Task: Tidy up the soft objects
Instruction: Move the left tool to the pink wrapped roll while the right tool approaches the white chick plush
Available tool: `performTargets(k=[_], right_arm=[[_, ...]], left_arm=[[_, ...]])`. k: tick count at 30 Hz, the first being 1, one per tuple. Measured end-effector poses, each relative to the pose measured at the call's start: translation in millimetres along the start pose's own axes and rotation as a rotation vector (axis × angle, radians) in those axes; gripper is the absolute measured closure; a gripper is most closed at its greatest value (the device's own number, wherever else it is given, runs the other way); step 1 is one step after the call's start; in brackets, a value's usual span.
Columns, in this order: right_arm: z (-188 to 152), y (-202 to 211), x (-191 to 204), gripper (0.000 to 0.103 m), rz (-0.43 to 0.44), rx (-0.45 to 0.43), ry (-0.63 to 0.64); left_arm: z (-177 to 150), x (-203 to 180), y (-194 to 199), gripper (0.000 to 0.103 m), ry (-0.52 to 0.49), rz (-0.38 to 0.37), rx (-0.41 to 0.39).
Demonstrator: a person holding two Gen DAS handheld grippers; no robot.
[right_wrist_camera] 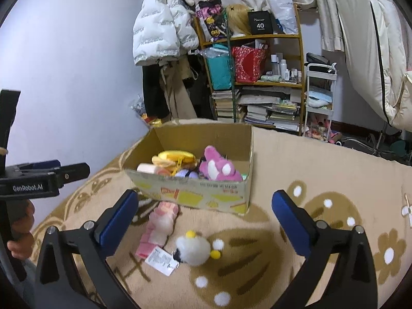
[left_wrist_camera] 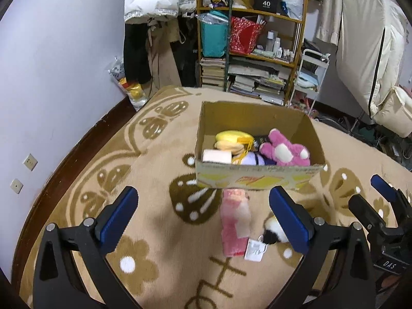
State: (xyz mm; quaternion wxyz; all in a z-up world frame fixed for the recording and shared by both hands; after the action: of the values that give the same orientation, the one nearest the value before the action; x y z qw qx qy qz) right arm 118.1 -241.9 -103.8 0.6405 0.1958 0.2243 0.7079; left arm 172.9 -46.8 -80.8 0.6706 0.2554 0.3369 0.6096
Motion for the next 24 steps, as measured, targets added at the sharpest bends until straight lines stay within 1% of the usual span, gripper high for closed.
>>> performTargets(k=[8,11,15,19,24], right_arm=[[-24.1,-22.2,5.8,0.0,0.013,0.07,0.011],[-29.9,-31.0,5.5,0.0,0.012,0.09,0.019],[-38.8,-44.2,5.3,0.0,0.02,0.118,0.017],[-49.1,-59.9,7.2,0.0,0.034,0.157,0.016],[-61.5,-78.4,11.3,0.0,0.044,0.199,0.032]], left_arm=[[-12.7,6.2,-24.1,0.002,0.008,-0.012,0.066],[-19.1,4.5,-39.1,0.002,0.0,-0.016,0.102],[-31.7,2.9,-63.2,0.002,-0.005,-0.015,0.17],[-40.2,-2.9,-80.6,0.002,-0.016,-0.012,0.208],[-43.4,-6.5,-104.0,0.002,-0.002,-0.024,0.246]])
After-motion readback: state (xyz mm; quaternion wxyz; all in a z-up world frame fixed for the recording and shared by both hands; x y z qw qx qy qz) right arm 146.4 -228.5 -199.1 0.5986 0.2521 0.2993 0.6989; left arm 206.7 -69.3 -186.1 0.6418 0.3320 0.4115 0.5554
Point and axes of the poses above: each gripper's, at about its wrist camera, not at the fingertips, and y roughly against the way its jaws point, x to its left, z to its top, the point moved 8 cm from there along -y, roughly the way its jaws point, and after that the axes turned 14 degrees about y, right-handed, at the moved point
